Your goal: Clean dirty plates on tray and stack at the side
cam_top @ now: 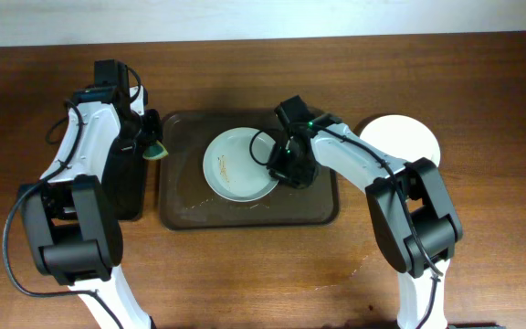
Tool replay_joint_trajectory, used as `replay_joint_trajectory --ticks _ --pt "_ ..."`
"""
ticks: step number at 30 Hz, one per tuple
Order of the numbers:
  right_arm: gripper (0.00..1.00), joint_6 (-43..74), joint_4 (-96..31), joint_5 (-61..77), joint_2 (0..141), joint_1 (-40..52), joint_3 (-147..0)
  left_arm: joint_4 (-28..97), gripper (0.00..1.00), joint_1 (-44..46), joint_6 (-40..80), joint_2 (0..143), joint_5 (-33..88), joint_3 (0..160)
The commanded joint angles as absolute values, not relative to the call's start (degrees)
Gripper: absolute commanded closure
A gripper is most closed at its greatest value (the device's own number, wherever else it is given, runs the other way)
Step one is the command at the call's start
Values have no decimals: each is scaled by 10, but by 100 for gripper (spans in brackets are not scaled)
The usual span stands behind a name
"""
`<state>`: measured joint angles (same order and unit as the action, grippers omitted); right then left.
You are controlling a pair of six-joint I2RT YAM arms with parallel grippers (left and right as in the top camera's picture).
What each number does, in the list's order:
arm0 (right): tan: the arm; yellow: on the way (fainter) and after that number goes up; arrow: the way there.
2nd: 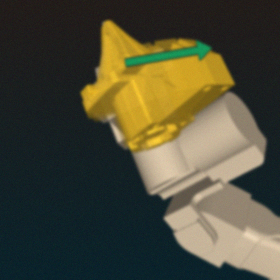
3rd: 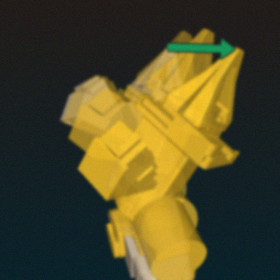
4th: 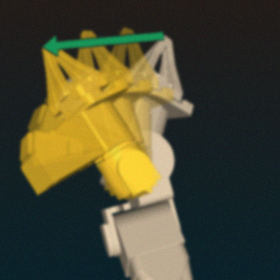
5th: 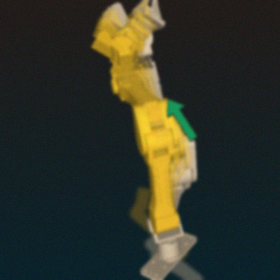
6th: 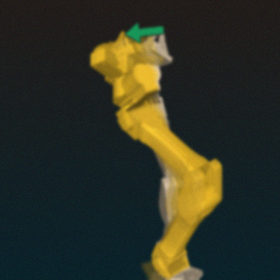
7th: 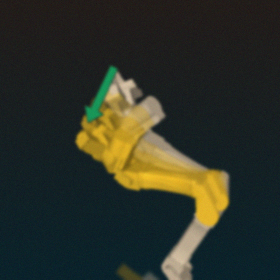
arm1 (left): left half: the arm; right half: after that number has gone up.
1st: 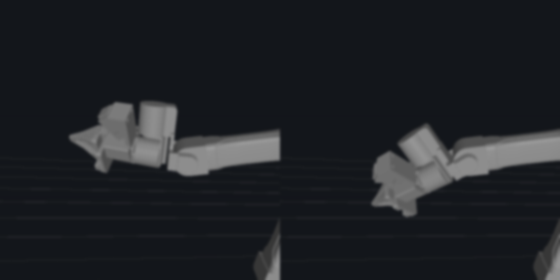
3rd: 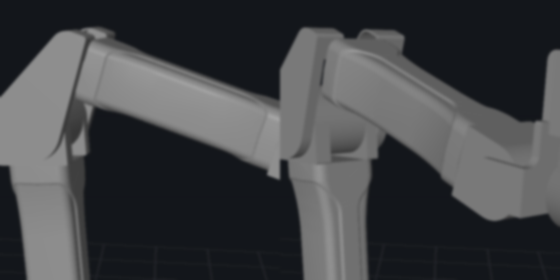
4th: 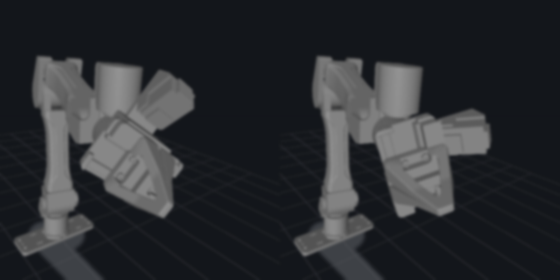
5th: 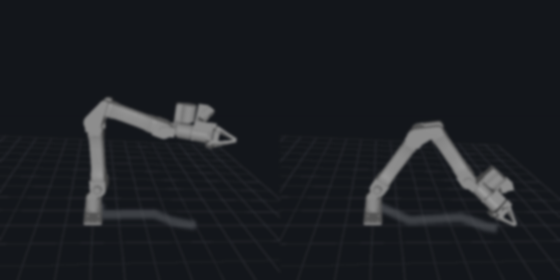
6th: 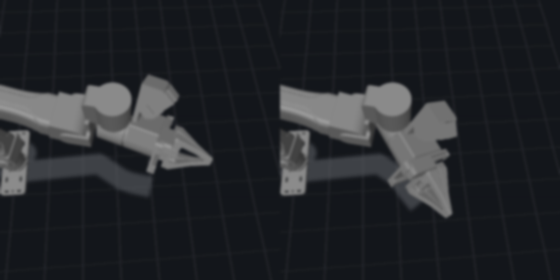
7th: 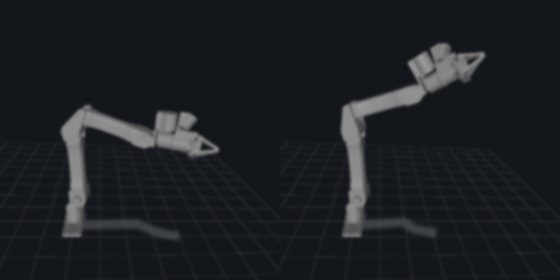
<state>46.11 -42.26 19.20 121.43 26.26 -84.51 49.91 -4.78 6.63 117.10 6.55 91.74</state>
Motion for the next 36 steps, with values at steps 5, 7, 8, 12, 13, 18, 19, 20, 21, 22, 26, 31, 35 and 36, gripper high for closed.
replay_joint_trajectory --ticks 5,7,8,12,13,18,19,20,21,22,26,31,35,36 --pt "58 326 -424 123 1226 240 -896 497 99 -49 57 1154 60 925" --pt "57 314 -420 137 1231 240 -896 497 99 -49 57 1154 62 925" --pt "52 307 -415 139 1234 240 -896 497 100 -49 57 1154 62 925" --pt "43 253 -374 186 1256 243 -896 497 99 -49 57 1154 62 925" --pt "45 253 -371 189 1258 242 -896 497 99 -49 57 1154 62 925" --pt "76 277 -362 187 1263 244 -896 497 99 -49 57 1154 62 925" --pt "84 296 -369 188 1263 244 -896 496 99 -49 57 1154 62 925" --pt "92 319 -379 189 1263 248 -896 496 99 -49 57 1154 69 925" --pt "95 325 -386 190 1263 253 -896 495 99 -49 57 1154 81 925" --pt "96 325 -388 191 1263 260 -896 495 99 -49 56 1154 99 925" --pt "96 343 -393 187 1263 284 -896 470 99 -35 -16 1154 179 925" --pt "96 357 -397 175 1263 284 -896 438 99 29 -14 1160 178 925" --pt "96 357 -397 174 1263 284 -896 469 99 75 21 1183 152 922" --pt "96 357 -397 174 1263 283 -896 483 100 81 21 1190 143 919"
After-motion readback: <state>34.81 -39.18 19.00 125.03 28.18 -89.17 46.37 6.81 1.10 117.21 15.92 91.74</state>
